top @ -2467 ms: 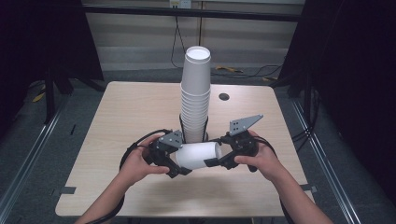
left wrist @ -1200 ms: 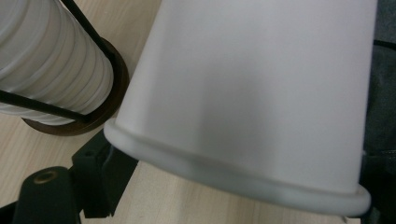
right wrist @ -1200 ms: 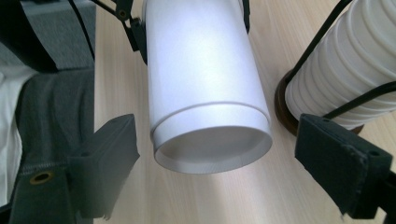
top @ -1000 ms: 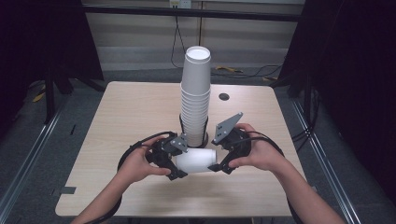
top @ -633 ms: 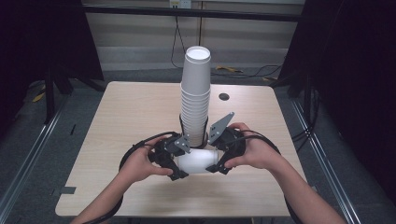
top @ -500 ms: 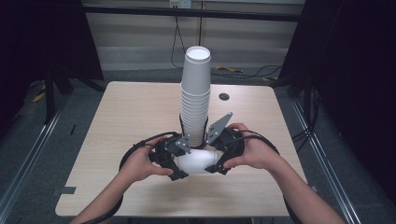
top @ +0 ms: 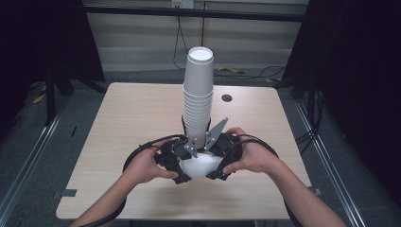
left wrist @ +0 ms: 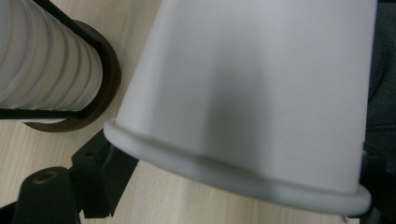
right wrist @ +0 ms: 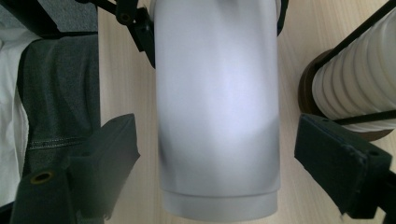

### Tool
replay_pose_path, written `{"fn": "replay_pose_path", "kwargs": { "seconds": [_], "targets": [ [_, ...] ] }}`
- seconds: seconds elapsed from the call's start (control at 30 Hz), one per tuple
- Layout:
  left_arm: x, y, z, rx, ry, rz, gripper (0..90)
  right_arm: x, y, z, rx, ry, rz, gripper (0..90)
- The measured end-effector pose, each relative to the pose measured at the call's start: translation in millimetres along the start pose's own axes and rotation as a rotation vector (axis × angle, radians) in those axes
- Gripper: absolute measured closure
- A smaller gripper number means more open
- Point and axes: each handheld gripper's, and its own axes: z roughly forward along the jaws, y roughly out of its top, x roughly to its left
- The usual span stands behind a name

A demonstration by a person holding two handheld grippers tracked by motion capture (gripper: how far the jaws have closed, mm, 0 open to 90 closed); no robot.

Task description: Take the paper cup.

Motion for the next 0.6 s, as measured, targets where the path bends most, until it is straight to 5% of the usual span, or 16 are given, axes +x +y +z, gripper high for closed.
{"fn": "replay_pose_path", "kwargs": {
  "seconds": [0.33,0.5,0.53,0.6],
  "targets": [
    [-2.4,4.4,-0.6,0.049,0.002,0.035,15.1,0.3,-2.4,4.3,0.024,0.006,0.0,13.5],
    [-4.1,4.0,0.9,0.022,0.002,0.003,15.0,0.6,-2.9,6.0,0.023,0.006,-0.003,13.8],
    [-2.4,4.4,-0.6,0.048,0.001,0.034,15.1,1.0,-2.7,6.2,0.023,0.004,0.002,13.8],
    [-2.2,4.3,-0.6,0.048,-0.003,0.035,15.0,1.0,-2.5,6.2,0.017,-0.003,0.001,13.9]
  ]
}}
